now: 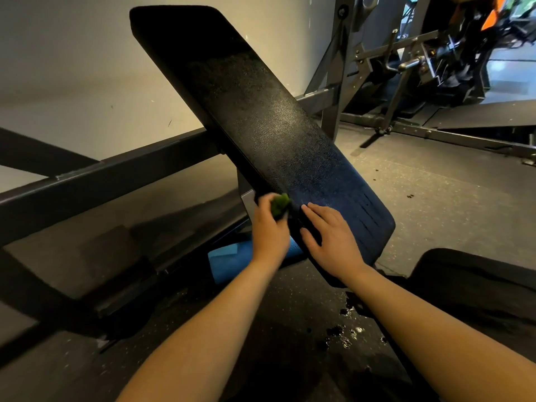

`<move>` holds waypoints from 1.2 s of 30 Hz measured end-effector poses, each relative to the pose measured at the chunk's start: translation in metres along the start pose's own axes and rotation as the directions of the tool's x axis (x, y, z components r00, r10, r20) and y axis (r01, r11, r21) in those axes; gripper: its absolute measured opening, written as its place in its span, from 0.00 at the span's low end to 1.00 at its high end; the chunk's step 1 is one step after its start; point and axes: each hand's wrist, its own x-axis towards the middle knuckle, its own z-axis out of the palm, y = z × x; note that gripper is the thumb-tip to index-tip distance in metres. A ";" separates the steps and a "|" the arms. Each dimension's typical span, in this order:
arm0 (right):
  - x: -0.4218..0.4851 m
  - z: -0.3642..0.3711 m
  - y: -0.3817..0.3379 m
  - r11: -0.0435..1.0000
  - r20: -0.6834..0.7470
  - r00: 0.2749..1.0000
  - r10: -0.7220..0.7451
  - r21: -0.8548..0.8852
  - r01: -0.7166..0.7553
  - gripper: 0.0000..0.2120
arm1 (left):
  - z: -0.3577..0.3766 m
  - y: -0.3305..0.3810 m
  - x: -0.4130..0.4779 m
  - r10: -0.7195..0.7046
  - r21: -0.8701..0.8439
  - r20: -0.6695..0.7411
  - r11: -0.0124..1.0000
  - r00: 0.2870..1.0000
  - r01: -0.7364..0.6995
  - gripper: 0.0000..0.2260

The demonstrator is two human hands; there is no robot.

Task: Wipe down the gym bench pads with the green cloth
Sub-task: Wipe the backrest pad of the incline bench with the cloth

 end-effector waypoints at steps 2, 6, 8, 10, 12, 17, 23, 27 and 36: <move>-0.007 -0.005 0.007 1.000 0.019 1.000 0.001 -0.026 -0.001 0.26 | -0.002 0.006 0.021 -0.002 -0.071 -0.106 0.997 0.994 -0.005 0.23; -0.019 -0.006 0.016 0.999 0.042 0.999 0.034 0.001 -0.034 0.28 | 0.019 0.009 0.037 -0.198 -0.131 -0.218 0.976 0.956 0.172 0.18; -0.020 -0.007 0.016 0.997 0.049 0.997 0.054 0.060 -0.057 0.27 | 0.027 0.005 0.027 -0.199 -0.111 -0.233 0.978 0.952 0.177 0.14; -0.023 -0.007 0.020 0.992 0.072 0.996 0.054 0.109 -0.061 0.27 | 0.033 0.002 0.015 -0.178 -0.117 -0.234 0.981 0.956 0.155 0.11; -0.030 -0.009 0.028 0.994 0.097 0.995 0.016 0.108 -0.027 0.26 | 0.037 0.001 0.002 -0.200 -0.120 -0.216 0.977 0.956 0.178 0.10; -0.044 -0.015 0.036 0.988 0.155 0.988 -0.008 0.155 -0.016 0.26 | 0.055 -0.003 -0.047 -0.169 -0.097 -0.115 0.983 0.979 0.158 0.10; -0.047 -0.018 0.026 0.970 0.157 0.985 0.074 0.218 -0.108 0.25 | 0.058 -0.009 -0.082 -0.221 -0.064 0.047 0.973 0.974 0.224 0.08; -0.053 -0.027 0.032 0.961 0.202 0.976 0.078 0.246 -0.128 0.24 | 0.051 0.000 -0.056 -0.245 -0.122 -0.106 0.965 0.964 0.232 0.09; -0.073 -0.024 0.043 0.973 0.111 0.977 0.181 0.123 -0.194 0.23 | 0.083 -0.001 -0.084 -0.268 -0.131 -0.142 0.959 0.953 0.250 0.11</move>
